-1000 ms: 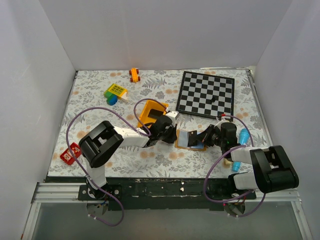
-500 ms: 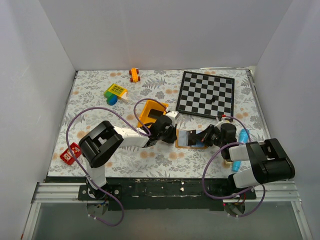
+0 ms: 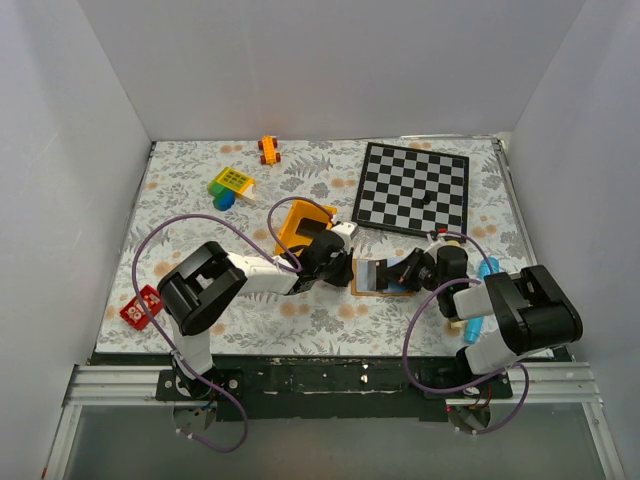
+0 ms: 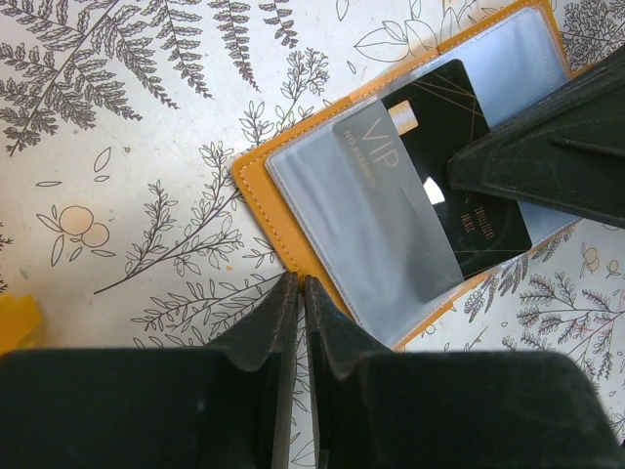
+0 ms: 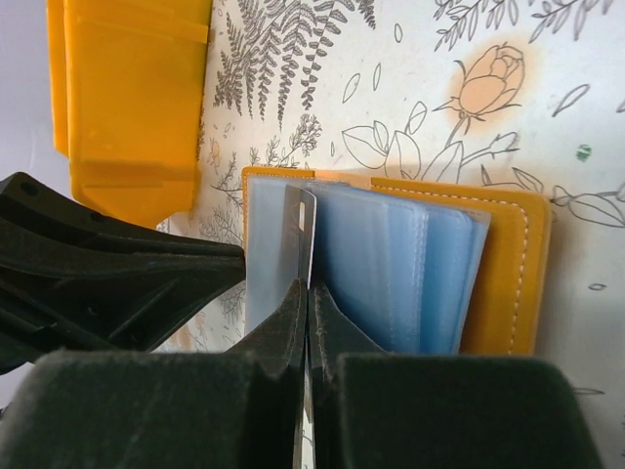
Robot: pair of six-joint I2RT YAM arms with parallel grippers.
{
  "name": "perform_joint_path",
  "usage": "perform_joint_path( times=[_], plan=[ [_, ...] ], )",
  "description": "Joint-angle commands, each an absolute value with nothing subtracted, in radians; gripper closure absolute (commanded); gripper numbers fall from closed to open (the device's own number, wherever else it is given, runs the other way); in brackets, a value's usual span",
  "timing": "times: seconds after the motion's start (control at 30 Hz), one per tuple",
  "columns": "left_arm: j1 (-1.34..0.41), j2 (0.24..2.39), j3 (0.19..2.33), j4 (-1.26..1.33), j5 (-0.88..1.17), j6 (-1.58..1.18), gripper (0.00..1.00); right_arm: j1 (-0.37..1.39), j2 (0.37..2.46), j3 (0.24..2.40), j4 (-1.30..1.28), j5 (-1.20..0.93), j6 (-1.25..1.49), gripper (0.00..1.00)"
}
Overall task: Put the credit cards into the card holder
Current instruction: Insert the credit card into the card slot.
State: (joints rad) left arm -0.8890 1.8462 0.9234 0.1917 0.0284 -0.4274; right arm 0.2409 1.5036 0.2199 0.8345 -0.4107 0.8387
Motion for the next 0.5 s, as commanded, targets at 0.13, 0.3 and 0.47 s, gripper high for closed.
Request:
perform_joint_path(
  times=[0.13,0.3,0.47],
  plan=[
    [-0.903,1.865,0.919,0.175,0.077,-0.425,0.94,0.288,1.586,0.249,0.811,-0.431,0.807,0.99],
    [-0.902,1.867,0.92,0.175,0.078,-0.425,0.95,0.301,1.598,0.271,0.792,-0.443,0.801,0.99],
    [-0.903,1.867,0.92,0.173,0.075,-0.426,0.95,0.302,1.527,0.268,0.712,-0.417,0.776,0.87]
  ],
)
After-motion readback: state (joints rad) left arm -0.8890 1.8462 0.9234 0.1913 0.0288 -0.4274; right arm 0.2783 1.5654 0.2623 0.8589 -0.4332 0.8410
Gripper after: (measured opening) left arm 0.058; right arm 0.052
